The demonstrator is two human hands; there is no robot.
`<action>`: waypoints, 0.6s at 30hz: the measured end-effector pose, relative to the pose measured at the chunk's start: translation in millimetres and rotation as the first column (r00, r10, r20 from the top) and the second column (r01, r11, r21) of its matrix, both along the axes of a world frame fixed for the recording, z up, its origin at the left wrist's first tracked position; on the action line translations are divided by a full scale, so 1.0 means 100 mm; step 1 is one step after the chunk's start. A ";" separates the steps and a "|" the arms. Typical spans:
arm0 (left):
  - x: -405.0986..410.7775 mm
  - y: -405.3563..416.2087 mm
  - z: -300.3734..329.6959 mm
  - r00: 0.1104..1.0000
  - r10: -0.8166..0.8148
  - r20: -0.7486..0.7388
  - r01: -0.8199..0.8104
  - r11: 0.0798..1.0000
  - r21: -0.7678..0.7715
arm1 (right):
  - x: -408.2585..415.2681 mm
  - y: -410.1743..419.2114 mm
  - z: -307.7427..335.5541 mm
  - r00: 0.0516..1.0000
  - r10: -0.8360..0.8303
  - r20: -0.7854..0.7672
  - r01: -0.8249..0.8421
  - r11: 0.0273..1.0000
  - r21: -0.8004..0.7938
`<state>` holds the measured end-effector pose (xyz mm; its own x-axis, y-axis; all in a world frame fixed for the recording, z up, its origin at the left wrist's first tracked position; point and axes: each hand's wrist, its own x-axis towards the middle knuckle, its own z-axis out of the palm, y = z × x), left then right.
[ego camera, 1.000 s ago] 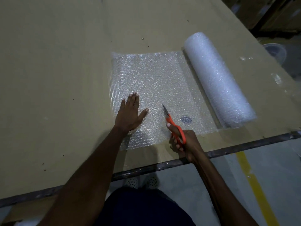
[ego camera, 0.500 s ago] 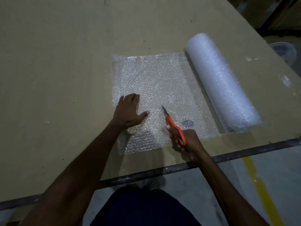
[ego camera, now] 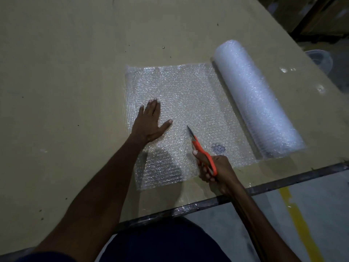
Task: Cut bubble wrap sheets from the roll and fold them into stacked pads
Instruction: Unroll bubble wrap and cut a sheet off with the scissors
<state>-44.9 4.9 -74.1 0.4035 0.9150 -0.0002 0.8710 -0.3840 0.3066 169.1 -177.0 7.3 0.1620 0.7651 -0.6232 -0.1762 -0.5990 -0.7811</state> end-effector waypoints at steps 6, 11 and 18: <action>-0.01 0.00 -0.01 1.000 0.001 0.010 -0.001 1.000 0.007 | -0.05 0.17 0.05 0.998 0.024 0.059 -0.025 1.000 0.017; -0.01 0.00 -0.01 1.000 0.005 0.016 -0.005 1.000 0.006 | -0.01 0.13 0.02 1.000 0.004 0.017 -0.005 1.000 0.010; 0.00 0.00 -0.02 1.000 0.005 0.019 -0.005 1.000 0.007 | -0.11 0.27 0.08 0.994 0.000 0.111 0.001 1.000 -0.005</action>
